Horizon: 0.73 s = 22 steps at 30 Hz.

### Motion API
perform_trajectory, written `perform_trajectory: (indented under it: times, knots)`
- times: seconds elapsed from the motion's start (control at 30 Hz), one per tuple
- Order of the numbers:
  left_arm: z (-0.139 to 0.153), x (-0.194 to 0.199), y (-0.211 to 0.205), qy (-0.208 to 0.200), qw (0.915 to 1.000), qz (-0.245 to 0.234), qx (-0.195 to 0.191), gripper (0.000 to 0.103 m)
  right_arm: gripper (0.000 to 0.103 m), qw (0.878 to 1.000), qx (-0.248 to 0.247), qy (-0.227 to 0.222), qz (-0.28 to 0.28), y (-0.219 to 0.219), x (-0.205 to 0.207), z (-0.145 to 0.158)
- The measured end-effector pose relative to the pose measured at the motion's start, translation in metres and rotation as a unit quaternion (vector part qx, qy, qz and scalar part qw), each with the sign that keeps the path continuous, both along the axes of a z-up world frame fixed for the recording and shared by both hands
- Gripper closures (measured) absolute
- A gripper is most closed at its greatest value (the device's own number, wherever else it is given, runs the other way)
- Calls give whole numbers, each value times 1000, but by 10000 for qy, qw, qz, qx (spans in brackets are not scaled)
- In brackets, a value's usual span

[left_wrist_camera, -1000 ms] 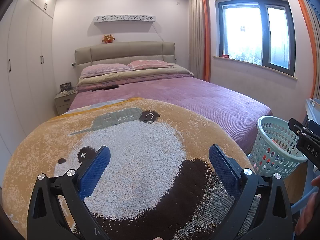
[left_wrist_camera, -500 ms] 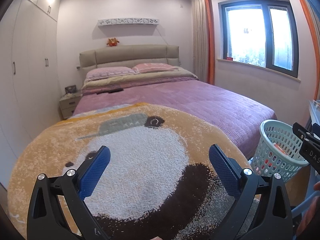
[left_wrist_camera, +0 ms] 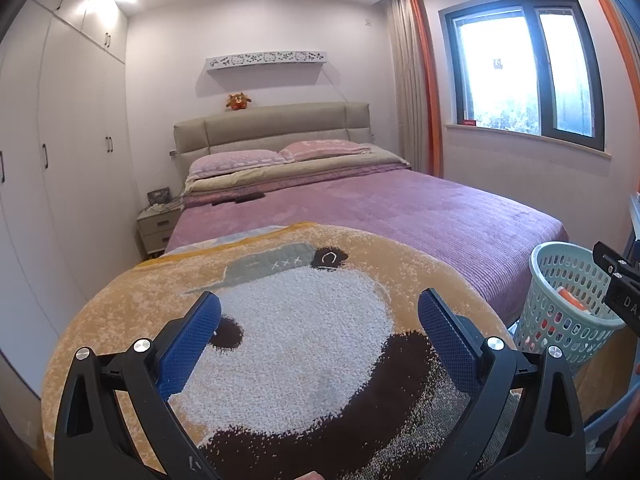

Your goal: Collect trash

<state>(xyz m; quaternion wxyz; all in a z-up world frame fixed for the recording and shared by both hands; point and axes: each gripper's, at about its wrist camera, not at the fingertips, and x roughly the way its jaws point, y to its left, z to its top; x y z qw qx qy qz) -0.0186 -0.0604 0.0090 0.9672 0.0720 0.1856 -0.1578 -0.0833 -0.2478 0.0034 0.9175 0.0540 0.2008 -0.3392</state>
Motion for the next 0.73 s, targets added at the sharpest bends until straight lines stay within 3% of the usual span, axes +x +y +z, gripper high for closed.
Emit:
perform_trajectory:
  times: [0.53,0.73]
  knots:
    - [-1,0,5,111,9997,-44,212,8,35,9999,-91,-26,-110,1,0,5]
    - [-2,5,22,229,9996,143,112,8,35,9999,-77,-58,-64,2,4,7]
